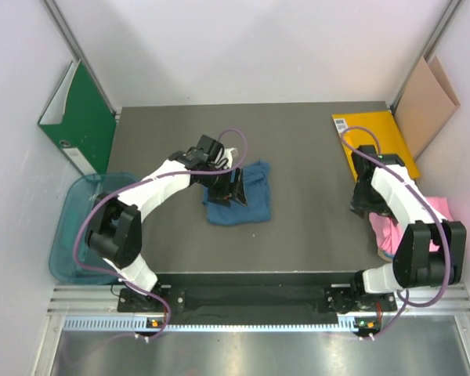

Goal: Fold and stack the t-shirts
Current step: Put the neatly folded tshirt into the corner of the board with the right arm

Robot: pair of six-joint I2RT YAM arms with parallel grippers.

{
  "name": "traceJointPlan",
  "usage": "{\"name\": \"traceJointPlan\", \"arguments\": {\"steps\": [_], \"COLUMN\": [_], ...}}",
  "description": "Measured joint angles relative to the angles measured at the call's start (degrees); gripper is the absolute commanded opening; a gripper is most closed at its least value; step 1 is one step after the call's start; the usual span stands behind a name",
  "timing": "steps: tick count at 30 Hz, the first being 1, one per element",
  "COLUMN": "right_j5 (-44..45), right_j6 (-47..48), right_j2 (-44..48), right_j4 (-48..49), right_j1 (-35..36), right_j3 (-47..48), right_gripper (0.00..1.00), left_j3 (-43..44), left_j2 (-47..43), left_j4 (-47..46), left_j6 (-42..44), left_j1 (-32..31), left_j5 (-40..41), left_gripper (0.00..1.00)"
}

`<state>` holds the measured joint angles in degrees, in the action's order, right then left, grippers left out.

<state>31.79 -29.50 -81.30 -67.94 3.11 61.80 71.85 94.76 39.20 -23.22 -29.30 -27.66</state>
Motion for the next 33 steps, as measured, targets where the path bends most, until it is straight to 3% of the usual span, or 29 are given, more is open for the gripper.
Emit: {"name": "traceJointPlan", "arguments": {"steps": [6, 15, 21, 25, 27, 28, 29, 30, 33], "right_j5": [2.9, 11.0, 15.2, 17.5, 18.2, 18.6, 18.7, 18.9, 19.4], "right_j6": [-6.2, -12.7, -14.3, -14.2, -13.6, -13.0, -12.5, -11.6, -9.9], "right_j2": [-1.5, -21.7, -24.7, -29.5, -32.2, -33.2, -33.9, -34.5, -35.0], "right_j4": [-2.4, -5.0, -5.4, -5.0, -4.6, -4.4, -4.1, -4.1, -4.4], "right_j1": [0.4, 3.5, 2.1, -1.3, -3.5, -4.5, -5.3, -5.8, -6.1], "right_j3": [-0.1, 2.1, 2.1, 2.4, 2.4, 2.4, 2.4, 2.4, 2.5], "right_gripper": [1.0, 1.0, 0.97, 0.74, 0.5, 0.22, 0.06, 0.0, 0.0], "left_j3": [-0.9, -2.3, -2.6, -2.6, -2.6, -2.6, -2.6, -2.6, -2.6], "left_j2": [0.0, 0.0, -1.3, -2.3, -2.6, -2.8, -3.0, -3.2, -3.7], "left_j4": [-1.7, -4.6, -6.1, -6.4, -6.4, -6.4, -6.4, -6.4, -6.4], "left_j6": [-0.1, -1.0, -1.7, -2.2, -2.2, -2.2, -2.2, -2.2, -2.2], "left_j1": [0.0, 0.0, 0.0, 0.0, 0.0, 0.0, 0.0, 0.0, 0.0], "left_j5": [-1.3, -3.7, -5.3, -6.0, -6.0, -6.0, -6.0, -6.0, -5.9], "left_gripper": [0.72, 0.73, 0.73, 0.74, 0.74, 0.74, 0.74, 0.74, 0.74]}}
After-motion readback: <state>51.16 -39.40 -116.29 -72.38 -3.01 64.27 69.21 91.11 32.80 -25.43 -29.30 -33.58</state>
